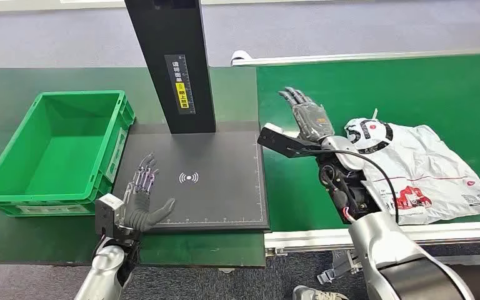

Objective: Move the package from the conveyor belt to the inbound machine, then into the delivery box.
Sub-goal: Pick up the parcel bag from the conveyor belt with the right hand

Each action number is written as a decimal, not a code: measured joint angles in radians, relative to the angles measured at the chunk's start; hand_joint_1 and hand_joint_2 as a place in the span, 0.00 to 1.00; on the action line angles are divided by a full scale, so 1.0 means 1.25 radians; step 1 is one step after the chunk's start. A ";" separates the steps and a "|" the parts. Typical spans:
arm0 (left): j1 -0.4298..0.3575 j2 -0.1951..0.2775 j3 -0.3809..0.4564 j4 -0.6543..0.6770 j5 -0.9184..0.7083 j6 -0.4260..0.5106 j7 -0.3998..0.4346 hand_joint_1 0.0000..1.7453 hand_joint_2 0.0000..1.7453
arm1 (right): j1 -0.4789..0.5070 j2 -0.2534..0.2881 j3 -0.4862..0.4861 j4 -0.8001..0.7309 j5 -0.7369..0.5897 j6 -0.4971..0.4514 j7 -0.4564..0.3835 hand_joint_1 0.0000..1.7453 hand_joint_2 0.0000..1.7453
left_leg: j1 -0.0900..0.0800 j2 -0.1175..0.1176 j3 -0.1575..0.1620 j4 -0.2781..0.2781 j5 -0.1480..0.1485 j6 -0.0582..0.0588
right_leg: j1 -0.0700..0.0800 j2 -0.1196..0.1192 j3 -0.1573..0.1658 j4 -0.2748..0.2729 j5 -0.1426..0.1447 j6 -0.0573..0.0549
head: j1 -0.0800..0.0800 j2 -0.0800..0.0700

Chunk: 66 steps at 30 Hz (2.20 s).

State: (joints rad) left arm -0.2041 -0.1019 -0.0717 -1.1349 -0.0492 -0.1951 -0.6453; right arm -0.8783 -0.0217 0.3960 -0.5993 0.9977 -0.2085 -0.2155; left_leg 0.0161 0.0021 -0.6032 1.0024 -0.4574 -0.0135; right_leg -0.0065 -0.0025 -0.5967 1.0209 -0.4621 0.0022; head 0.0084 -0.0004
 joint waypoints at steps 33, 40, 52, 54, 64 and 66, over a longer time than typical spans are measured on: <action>-0.027 -0.003 -0.005 -0.016 0.050 0.048 -0.029 0.00 1.00 | 0.011 -0.258 -0.030 0.254 -0.038 0.410 0.335 0.45 1.00 | -0.001 -0.002 -0.001 0.000 -0.001 0.001 | -0.001 -0.002 0.000 -0.001 0.000 0.001 | 0.000 0.000; -0.009 -0.002 0.004 -0.021 0.064 0.048 -0.014 0.00 1.00 | 0.032 -0.261 -0.035 0.254 -0.018 0.401 0.321 1.00 1.00 | -0.001 -0.002 -0.001 0.000 -0.001 0.001 | -0.001 -0.002 0.001 -0.001 -0.001 0.001 | 0.000 0.000; 0.052 -0.001 0.015 -0.091 0.072 0.033 0.013 0.00 1.00 | 0.045 -0.242 -0.049 0.233 -0.024 0.272 0.241 1.00 1.00 | -0.001 -0.002 -0.001 0.000 -0.001 0.001 | -0.001 -0.002 0.001 -0.001 -0.001 0.001 | 0.000 0.000; 0.067 -0.002 0.019 -0.107 0.073 0.034 0.016 0.00 1.00 | 0.055 -0.235 -0.064 0.219 -0.040 0.210 0.218 1.00 1.00 | -0.001 -0.001 -0.001 0.000 -0.001 0.001 | -0.001 -0.002 0.001 -0.001 -0.001 0.001 | 0.000 0.000; 0.140 -0.013 0.041 -0.225 0.054 0.106 0.014 0.00 1.00 | 0.131 -0.164 -0.172 -0.020 -0.132 -0.140 -0.015 1.00 1.00 | -0.001 -0.002 -0.001 0.000 -0.001 0.001 | 0.000 -0.002 0.000 -0.001 -0.001 0.001 | 0.000 0.000; 0.147 -0.015 0.044 -0.248 0.046 0.130 0.008 0.00 1.00 | 0.163 -0.145 -0.187 -0.114 -0.148 -0.195 -0.065 1.00 1.00 | -0.001 -0.002 -0.001 -0.001 -0.001 0.001 | 0.000 -0.002 0.000 -0.001 -0.001 0.001 | 0.000 0.000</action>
State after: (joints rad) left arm -0.0200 -0.1204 -0.0172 -1.4445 0.0085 -0.0331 -0.6351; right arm -0.6746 -0.2030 0.1628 -0.7413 0.8123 -0.4523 -0.2968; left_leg 0.0155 0.0002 -0.6048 1.0017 -0.4582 -0.0124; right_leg -0.0068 -0.0046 -0.5965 1.0201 -0.4633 0.0034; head 0.0080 -0.0002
